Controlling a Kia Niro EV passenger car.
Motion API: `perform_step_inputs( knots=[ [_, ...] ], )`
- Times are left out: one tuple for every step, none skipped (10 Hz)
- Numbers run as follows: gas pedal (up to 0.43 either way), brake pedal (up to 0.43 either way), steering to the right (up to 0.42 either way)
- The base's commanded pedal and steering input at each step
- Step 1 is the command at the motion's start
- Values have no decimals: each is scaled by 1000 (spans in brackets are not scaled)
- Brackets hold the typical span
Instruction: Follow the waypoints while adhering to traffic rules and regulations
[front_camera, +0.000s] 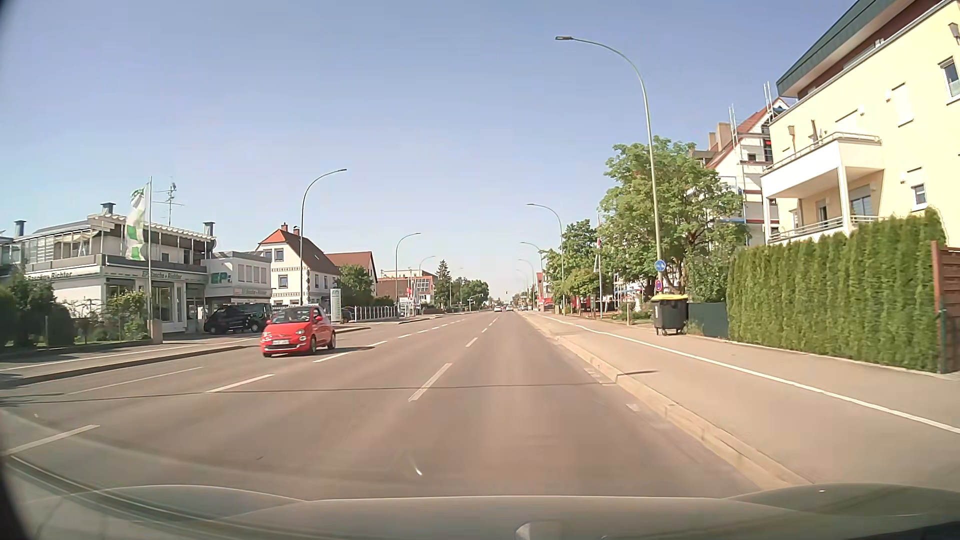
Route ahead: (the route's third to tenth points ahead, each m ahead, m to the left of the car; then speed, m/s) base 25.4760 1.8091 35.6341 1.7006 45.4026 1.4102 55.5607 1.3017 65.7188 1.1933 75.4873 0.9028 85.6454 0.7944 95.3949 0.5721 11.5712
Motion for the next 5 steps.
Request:
perform_step_inputs(
  knots=[
    [157, 0, -4],
    [157, 0, -4],
    [157, 0, -3],
    [157, 0, -2],
    [157, 0, 1]
  ],
)
